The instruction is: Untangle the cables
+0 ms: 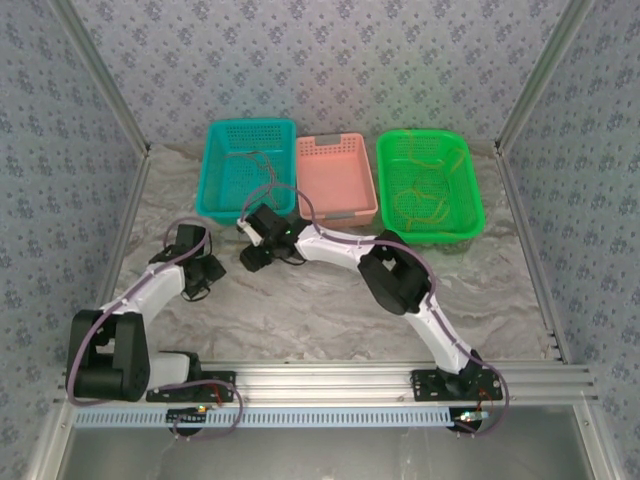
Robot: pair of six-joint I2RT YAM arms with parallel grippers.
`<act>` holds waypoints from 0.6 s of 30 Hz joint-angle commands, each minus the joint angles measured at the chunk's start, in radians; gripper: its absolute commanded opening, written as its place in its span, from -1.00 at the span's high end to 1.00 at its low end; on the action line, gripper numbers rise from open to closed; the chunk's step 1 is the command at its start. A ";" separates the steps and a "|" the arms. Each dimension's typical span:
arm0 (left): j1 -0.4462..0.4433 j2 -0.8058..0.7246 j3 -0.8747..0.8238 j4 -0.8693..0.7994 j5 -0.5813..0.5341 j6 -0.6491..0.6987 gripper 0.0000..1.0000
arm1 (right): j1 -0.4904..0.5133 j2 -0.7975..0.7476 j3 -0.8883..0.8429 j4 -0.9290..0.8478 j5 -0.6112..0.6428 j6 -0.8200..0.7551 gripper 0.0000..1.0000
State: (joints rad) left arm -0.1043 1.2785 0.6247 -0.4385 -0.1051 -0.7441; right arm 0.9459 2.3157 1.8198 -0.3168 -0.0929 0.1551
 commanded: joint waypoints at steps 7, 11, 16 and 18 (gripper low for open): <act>0.008 0.050 -0.006 0.073 -0.060 0.021 0.61 | 0.019 -0.060 -0.078 0.030 0.093 0.015 1.00; 0.008 0.085 0.016 0.096 -0.041 0.041 1.00 | 0.013 -0.250 -0.286 0.087 0.169 0.011 1.00; 0.004 0.100 0.030 0.157 0.087 0.048 1.00 | -0.028 -0.495 -0.524 0.089 0.233 0.033 1.00; -0.008 0.099 0.039 0.169 0.128 0.046 1.00 | -0.050 -0.591 -0.604 0.082 0.245 0.038 1.00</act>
State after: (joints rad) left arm -0.1051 1.3708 0.6243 -0.3111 -0.0616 -0.7143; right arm 0.9279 1.8412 1.2861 -0.2462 0.0872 0.1719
